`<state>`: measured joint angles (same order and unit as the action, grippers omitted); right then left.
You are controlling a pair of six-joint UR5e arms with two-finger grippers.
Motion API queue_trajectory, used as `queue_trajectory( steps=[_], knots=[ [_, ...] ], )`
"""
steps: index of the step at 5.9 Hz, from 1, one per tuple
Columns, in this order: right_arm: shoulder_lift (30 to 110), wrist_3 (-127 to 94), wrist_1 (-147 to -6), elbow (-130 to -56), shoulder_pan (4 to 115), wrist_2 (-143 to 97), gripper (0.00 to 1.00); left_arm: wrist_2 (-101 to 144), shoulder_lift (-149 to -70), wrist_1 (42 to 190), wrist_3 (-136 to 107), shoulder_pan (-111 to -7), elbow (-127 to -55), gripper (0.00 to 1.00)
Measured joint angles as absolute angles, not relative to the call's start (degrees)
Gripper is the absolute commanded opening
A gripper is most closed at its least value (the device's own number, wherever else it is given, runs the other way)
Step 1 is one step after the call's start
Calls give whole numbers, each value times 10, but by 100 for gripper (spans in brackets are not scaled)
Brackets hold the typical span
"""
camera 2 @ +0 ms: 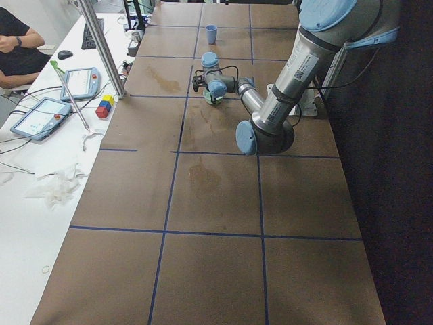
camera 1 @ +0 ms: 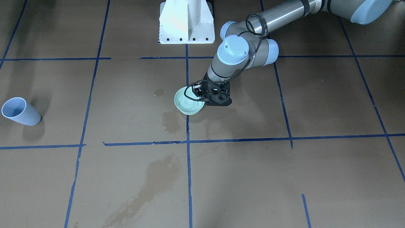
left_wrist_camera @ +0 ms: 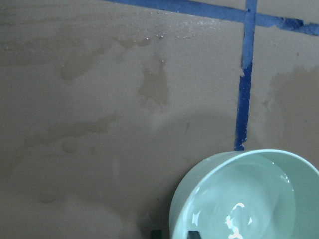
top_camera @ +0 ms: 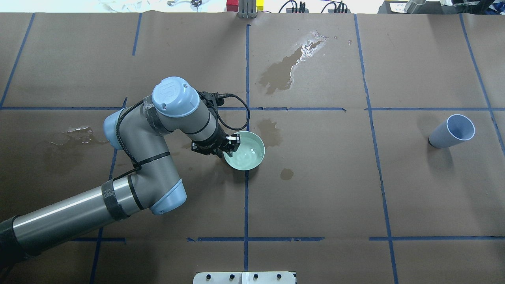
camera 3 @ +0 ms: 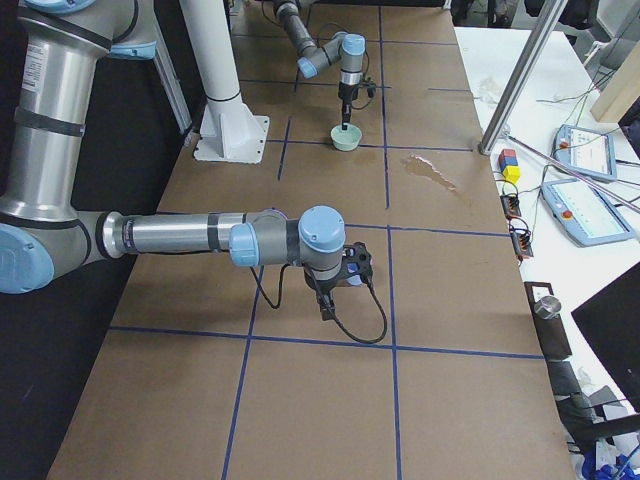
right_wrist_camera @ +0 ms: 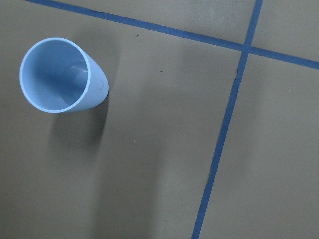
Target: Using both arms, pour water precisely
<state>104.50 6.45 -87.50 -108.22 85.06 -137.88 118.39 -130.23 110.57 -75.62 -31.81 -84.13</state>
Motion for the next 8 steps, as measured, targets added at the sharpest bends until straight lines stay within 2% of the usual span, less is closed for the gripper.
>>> queue_trajectory(
  steps=[2,4,6,8],
  knots=[
    [1050,48,-824,-1083,846,-1394,100,1183,-1287,1103,-761,-330,-886,100],
    [1073,-56,-666,-1082,802,-1396,100,1183,-1202,1101,-761,-371,-989,100],
    [1093,-192,-523,-1082,732,-1360,99,1185,-1129,1101,-758,-409,-1059,100],
    [1128,-373,-366,-1081,598,-1207,99,1187,-1064,1102,-754,-449,-1104,100]
  ],
)
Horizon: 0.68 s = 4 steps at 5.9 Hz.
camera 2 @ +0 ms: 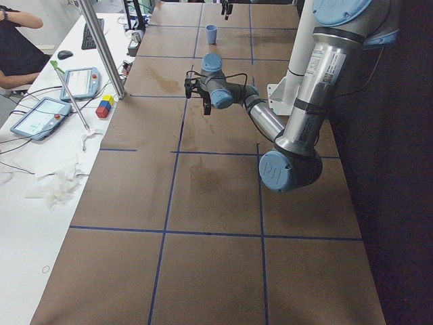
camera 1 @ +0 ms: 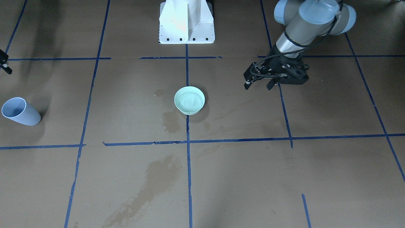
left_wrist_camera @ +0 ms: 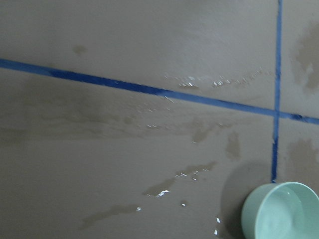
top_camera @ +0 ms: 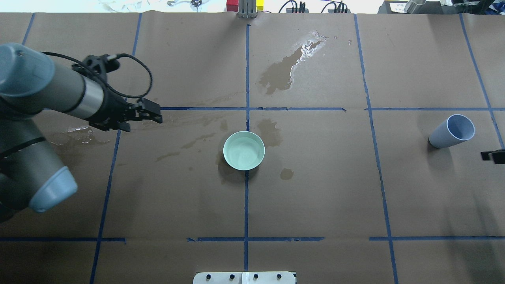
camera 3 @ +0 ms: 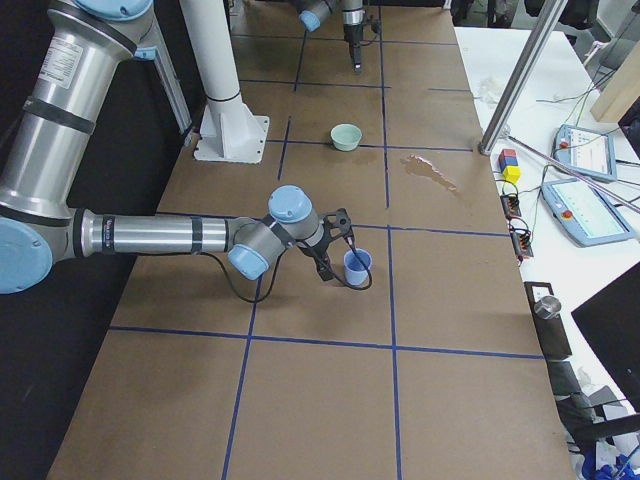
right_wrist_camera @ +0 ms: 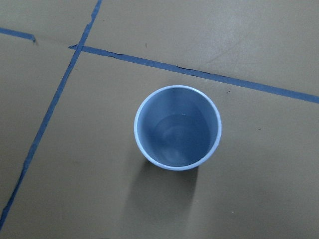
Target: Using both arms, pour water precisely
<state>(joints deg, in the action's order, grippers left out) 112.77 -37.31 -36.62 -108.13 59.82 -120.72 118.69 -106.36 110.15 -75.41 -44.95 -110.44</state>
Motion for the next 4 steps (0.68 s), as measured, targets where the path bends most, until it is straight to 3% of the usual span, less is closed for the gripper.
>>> queue_trajectory(
  steps=[4],
  knots=[
    [1178,-636,-213,-1059,282,-739,100,1189,-920,1106,-598,-520,-1147,100]
  ],
)
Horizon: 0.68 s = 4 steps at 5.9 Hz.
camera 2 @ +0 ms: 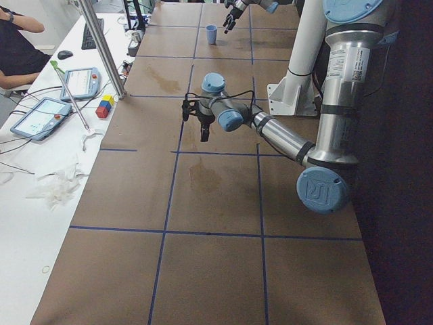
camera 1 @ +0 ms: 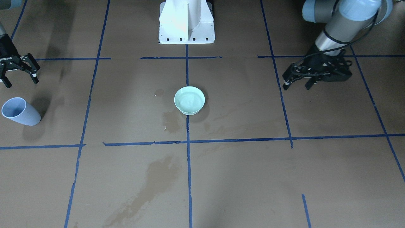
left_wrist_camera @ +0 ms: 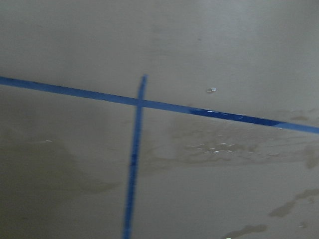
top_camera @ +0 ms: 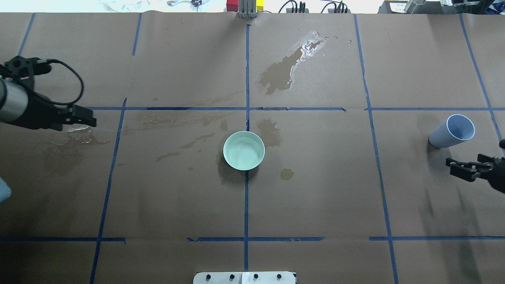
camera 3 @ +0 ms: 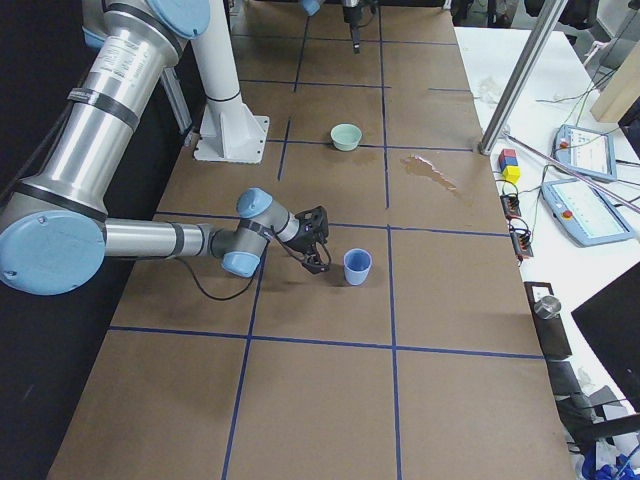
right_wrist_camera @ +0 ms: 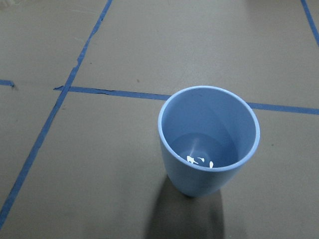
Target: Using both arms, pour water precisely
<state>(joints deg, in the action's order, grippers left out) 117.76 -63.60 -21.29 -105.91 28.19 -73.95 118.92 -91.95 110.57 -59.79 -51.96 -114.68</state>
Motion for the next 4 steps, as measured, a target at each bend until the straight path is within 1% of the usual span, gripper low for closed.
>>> queue_trajectory(
  steps=[1,2,4],
  knots=[
    [1181,-679,-205,-1047,204,-629,100,1190,-904,1106,-575,-531,-1151,100],
    [1184,-712,-202,-1036,149,-546,100,1190,-894,1106,-564,-539,-1154,100],
    [1183,-748,-188,-991,73,-375,100,1189,-886,1106,-559,-549,-1158,100]
  ],
)
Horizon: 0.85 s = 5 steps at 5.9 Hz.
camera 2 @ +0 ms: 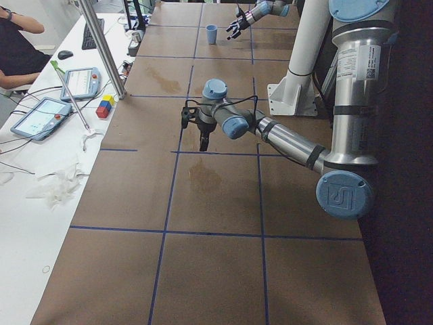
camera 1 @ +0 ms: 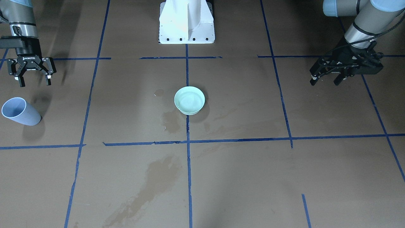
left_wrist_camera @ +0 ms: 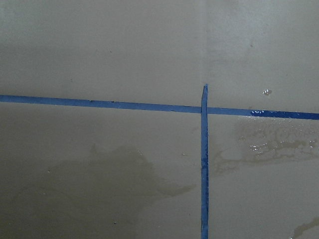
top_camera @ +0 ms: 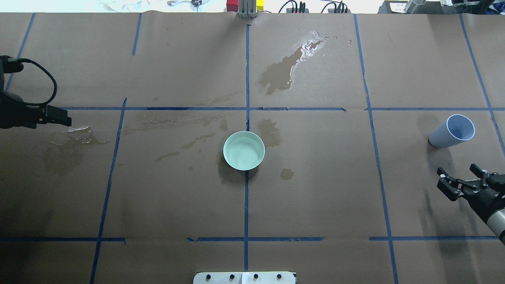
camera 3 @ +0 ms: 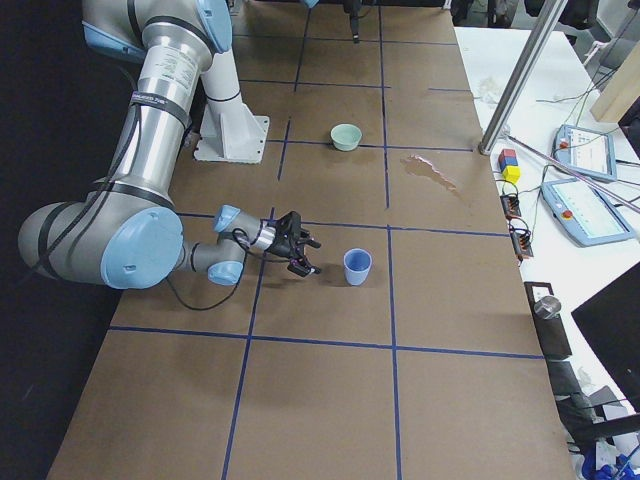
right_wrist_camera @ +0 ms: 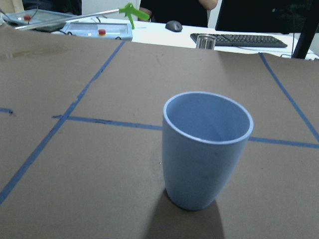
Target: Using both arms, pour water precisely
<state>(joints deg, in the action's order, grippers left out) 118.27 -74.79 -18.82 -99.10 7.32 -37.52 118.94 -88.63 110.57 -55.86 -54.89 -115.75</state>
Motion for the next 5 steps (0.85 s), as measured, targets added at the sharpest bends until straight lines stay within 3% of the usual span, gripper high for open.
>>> queue_trajectory(
  steps=[5],
  knots=[
    [1146,-749,-66,-884,76,-288,99,1187,-886,1103,-559,-558,-1165,100]
  ],
)
